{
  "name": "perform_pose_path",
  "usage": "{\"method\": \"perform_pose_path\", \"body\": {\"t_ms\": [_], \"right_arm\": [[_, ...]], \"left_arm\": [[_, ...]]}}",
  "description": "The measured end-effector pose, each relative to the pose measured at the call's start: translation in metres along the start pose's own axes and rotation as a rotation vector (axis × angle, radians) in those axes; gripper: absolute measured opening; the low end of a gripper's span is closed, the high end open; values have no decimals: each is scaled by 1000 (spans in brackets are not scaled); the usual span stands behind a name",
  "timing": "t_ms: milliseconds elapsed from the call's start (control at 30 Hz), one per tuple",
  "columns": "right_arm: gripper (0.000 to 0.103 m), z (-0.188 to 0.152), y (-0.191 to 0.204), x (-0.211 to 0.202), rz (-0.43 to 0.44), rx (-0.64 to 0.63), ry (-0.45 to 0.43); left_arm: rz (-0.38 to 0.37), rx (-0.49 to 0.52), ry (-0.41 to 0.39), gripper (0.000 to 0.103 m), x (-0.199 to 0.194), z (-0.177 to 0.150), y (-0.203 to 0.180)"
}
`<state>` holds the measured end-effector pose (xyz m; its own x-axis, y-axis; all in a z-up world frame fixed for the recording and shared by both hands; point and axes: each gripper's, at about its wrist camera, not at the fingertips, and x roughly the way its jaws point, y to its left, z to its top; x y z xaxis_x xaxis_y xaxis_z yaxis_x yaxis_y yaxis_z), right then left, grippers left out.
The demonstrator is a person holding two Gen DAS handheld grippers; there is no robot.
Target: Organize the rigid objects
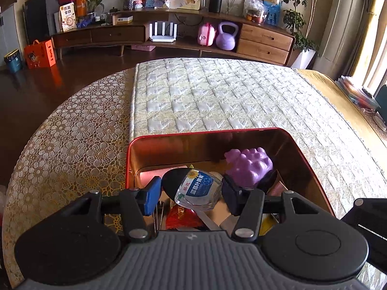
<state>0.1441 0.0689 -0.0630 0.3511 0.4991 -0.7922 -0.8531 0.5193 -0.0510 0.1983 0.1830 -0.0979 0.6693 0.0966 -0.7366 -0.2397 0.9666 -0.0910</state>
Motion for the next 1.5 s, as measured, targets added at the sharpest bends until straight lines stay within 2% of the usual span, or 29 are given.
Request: {"method": "perform_pose_path", "body": {"t_ms": [200,333,467,700,800,1133,1500], "right_arm": [[63,2,-7,-1,10,31,-4],[63,0,-8,-6,10,35,-14],[70,-2,-9,-14,5,44,-29],[75,-7,-13,-31,-4,71,-59],[79,-10,-20,-42,-12,103,-88],[83,-32,-45,-75,-44,228,-186],[96,-63,-72,-115,-35,367,-340]], "left_arm": [[-3,3,5,54,-1,-3,-2],[-6,-6,-8,64,-7,-5,-2],[-8,-6,-26,66,-16,-5,-4],[-6,-7,-61,70,-36,-4,-6],[-5,2,-82,71,-49,-5,-9],[7,12,-131,72,-93,-10,-18],[9,-15,-141,74,-131,-23,-26]]}}
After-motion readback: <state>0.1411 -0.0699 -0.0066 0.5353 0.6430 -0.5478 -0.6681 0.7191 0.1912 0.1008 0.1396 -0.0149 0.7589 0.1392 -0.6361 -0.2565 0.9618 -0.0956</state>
